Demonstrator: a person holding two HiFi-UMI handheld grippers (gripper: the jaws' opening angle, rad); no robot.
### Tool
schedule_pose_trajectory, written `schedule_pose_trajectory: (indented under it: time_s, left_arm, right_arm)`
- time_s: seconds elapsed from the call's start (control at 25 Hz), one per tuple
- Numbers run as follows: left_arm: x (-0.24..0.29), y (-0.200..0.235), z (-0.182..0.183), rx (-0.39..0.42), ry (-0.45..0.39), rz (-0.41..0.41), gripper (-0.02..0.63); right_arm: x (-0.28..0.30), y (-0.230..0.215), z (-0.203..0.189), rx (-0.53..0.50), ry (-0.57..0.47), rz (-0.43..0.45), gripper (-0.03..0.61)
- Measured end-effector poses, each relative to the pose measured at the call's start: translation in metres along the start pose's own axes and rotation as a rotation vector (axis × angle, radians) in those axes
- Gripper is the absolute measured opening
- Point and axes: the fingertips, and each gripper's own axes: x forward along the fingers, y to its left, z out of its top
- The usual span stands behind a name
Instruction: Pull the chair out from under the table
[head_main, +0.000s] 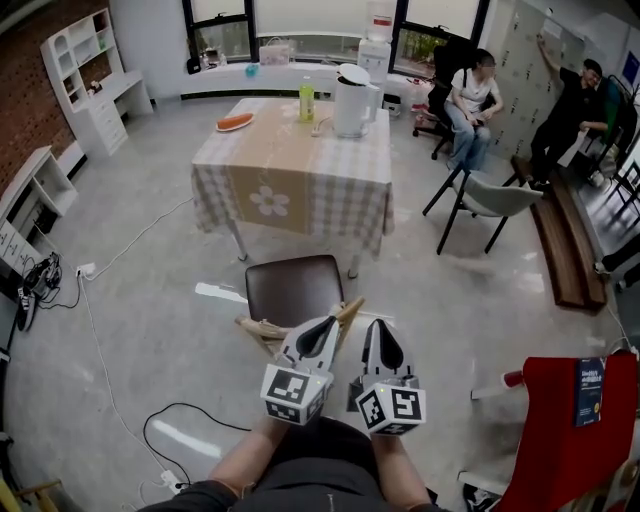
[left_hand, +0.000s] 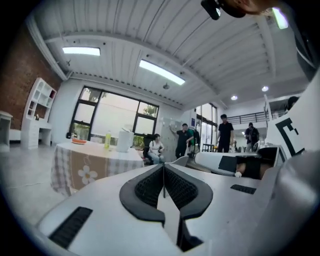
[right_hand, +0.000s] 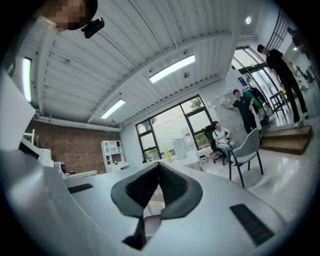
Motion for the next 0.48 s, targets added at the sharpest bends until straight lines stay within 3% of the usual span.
schedule_pose_trajectory:
  time_s: [0.48]
  left_arm:
    - [-0.004,-0.010,-0.017,0.017,0.058,0.005,0.011]
  right_arm:
    - [-0.003,0.007,-0.003,-0.067,0.017,0.011,0.011]
